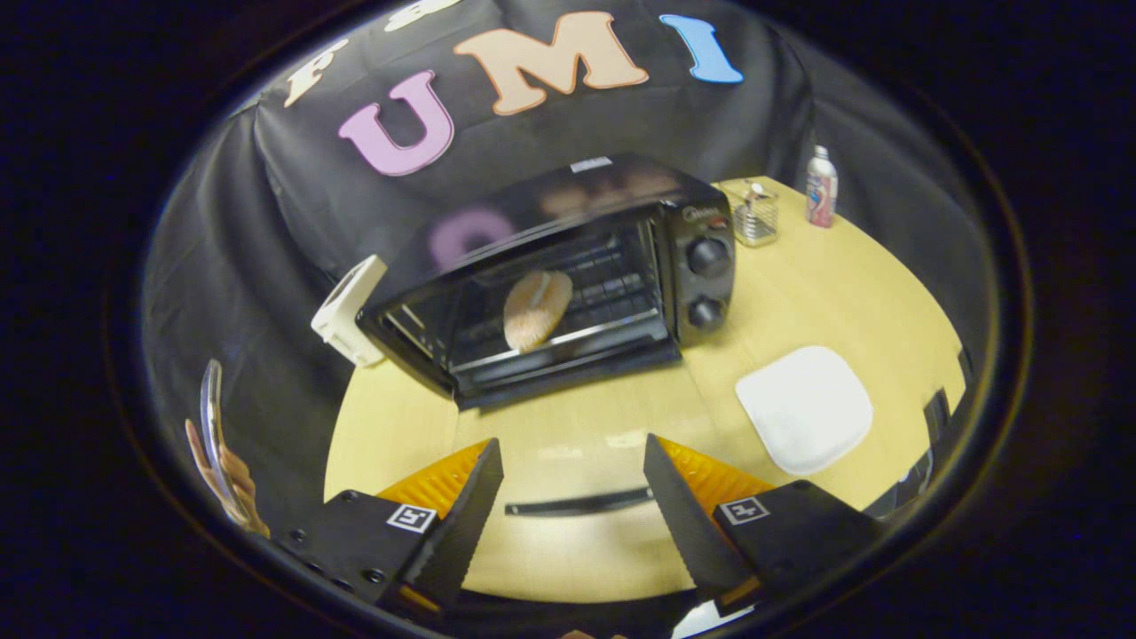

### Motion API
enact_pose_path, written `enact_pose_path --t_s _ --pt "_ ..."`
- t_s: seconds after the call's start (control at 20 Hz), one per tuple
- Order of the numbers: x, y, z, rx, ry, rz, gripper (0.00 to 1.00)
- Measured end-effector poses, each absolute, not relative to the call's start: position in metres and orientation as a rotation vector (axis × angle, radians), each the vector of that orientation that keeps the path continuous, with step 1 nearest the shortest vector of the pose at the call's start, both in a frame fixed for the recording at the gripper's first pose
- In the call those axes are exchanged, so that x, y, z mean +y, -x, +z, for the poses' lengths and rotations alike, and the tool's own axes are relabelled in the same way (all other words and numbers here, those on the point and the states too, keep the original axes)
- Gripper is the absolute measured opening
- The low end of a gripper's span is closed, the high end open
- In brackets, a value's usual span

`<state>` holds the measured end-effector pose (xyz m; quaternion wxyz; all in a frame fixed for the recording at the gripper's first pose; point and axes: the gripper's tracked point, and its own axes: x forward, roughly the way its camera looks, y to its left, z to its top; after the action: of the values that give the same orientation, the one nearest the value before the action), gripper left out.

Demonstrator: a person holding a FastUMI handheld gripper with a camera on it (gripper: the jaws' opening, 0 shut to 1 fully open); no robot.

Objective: Open the toaster oven, put the food inside, and close the toaster oven door.

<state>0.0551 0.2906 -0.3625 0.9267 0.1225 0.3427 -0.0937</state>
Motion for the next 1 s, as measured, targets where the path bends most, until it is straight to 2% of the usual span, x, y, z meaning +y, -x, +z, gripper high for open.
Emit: enact_pose_path --t_s 0.35,1.0 --pt "0.319 -0.009 -0.415 0.88 -0.188 -0.17 1.0" --pt "0.315 -0.035 -0.467 1.041 -0.041 -0.188 1.0"
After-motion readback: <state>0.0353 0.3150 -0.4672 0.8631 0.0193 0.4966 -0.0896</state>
